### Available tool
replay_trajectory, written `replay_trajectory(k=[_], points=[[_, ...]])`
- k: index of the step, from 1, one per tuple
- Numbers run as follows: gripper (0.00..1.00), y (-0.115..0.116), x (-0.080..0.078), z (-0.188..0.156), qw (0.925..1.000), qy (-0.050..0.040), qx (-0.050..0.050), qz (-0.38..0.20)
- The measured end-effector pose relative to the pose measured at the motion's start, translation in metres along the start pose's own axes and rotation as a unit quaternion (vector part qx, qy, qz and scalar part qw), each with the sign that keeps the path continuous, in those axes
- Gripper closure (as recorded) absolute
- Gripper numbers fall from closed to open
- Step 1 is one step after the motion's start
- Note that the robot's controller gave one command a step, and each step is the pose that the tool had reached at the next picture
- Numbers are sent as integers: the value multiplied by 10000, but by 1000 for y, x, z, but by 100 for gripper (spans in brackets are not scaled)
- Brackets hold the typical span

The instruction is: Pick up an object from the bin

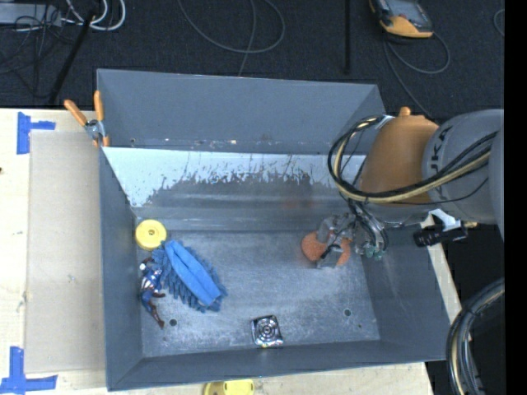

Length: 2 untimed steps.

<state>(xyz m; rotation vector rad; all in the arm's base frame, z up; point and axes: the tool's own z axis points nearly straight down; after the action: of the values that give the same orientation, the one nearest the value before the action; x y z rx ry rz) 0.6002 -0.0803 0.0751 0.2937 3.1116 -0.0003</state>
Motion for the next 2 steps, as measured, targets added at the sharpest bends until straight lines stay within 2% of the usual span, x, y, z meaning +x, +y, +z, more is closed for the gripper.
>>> replay_trajectory(k=[1,2], points=[[100,42,-4,-108,10000,71,4,-41],[100,43,-4,-108,10000,72,4,-45]])
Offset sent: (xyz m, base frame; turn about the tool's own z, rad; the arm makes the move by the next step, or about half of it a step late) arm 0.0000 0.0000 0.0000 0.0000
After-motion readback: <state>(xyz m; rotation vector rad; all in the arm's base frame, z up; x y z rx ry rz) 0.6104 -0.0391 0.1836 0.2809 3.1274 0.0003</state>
